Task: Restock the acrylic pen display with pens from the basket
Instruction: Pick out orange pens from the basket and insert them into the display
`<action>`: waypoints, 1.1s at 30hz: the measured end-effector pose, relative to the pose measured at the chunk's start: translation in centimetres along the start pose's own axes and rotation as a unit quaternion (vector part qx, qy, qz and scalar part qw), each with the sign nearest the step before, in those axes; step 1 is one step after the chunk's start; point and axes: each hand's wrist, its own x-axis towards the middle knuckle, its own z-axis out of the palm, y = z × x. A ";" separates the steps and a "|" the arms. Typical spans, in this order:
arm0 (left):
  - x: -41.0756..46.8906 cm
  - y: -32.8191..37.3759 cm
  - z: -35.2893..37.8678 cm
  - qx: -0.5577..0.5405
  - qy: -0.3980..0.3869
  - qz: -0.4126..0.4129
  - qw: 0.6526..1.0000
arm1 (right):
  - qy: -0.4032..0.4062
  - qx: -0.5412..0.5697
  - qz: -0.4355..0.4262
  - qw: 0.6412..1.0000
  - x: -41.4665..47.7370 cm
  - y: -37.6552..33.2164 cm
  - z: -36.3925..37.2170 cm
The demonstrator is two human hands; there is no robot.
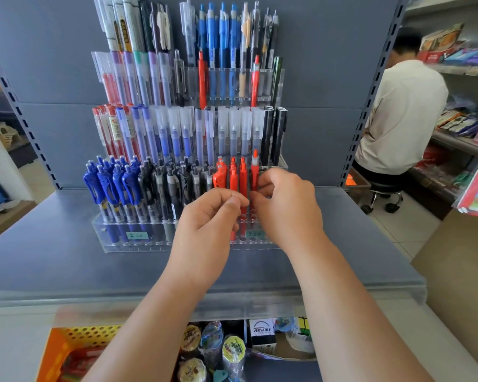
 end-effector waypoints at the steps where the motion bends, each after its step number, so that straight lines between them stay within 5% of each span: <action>1: 0.0 0.0 0.0 0.000 0.000 -0.001 1.000 | -0.008 -0.016 -0.004 1.000 0.0 0.0 0.1; 33: -1.4 0.9 -1.7 0.044 -0.015 -0.003 0.999 | -0.007 -0.137 -0.004 0.991 -3.6 -3.3 -2.6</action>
